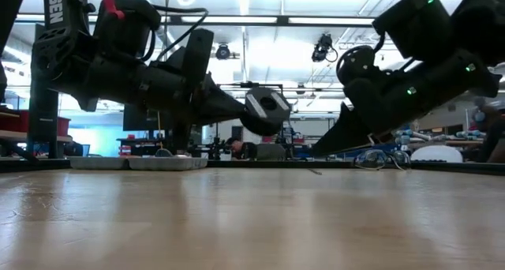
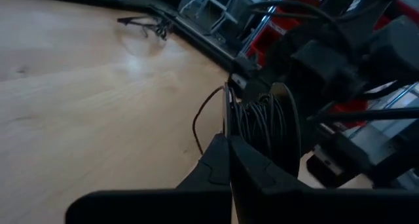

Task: Coil cords
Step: Coil the black wire on the black spool

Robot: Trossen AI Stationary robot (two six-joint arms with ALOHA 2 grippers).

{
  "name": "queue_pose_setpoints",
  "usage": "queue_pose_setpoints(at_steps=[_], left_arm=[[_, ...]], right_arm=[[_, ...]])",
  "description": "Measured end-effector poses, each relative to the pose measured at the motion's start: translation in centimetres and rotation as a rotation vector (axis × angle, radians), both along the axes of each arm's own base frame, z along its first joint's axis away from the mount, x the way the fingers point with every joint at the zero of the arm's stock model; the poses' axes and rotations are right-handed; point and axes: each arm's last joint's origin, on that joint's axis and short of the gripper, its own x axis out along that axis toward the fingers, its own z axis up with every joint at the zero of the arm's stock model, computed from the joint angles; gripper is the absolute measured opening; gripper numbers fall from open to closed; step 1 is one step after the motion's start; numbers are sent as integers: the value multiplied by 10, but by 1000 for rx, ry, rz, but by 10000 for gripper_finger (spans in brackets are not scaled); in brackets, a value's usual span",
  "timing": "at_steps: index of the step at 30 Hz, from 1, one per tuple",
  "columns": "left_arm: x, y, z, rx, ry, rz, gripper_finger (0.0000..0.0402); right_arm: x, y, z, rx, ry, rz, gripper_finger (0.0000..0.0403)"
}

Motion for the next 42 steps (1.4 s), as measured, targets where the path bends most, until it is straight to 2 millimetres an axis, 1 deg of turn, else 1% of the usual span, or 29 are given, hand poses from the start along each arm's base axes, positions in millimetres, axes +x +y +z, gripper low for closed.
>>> queue_pose_setpoints(at_steps=[5,8,11,16,21,23,25,26,30,33,35,40,42], left_arm=[[0,0,1,9,-5,-1,0],[0,0,0,9,3,-1,0],[0,0,0,10,3,-1,0],[0,0,-1,8,10,-1,0],[0,0,-1,8,15,-7,0],[0,0,-1,8,15,-7,0],[0,0,-1,7,15,-7,0],[0,0,-1,7,15,-7,0],[0,0,0,7,3,0,0],[0,1,0,10,3,33,0],[-1,2,0,12,3,56,0],[-2,3,-5,18,50,106,0],[-2,3,-9,18,88,118,0]], right_arm=[[2,-7,0,12,-1,-2,146],[5,-12,-8,58,19,16,142],[12,-15,-18,85,52,29,138],[24,-13,-21,75,47,31,121],[25,-12,-21,75,50,43,89],[24,-12,-22,73,57,42,63],[24,-11,-22,70,62,44,25],[24,-10,-22,67,62,51,14],[29,-2,-19,80,64,90,5],[41,3,-11,85,71,116,3],[54,7,-7,70,67,145,2],[86,16,-5,-1,62,236,1],[95,19,-4,-12,58,251,1]])
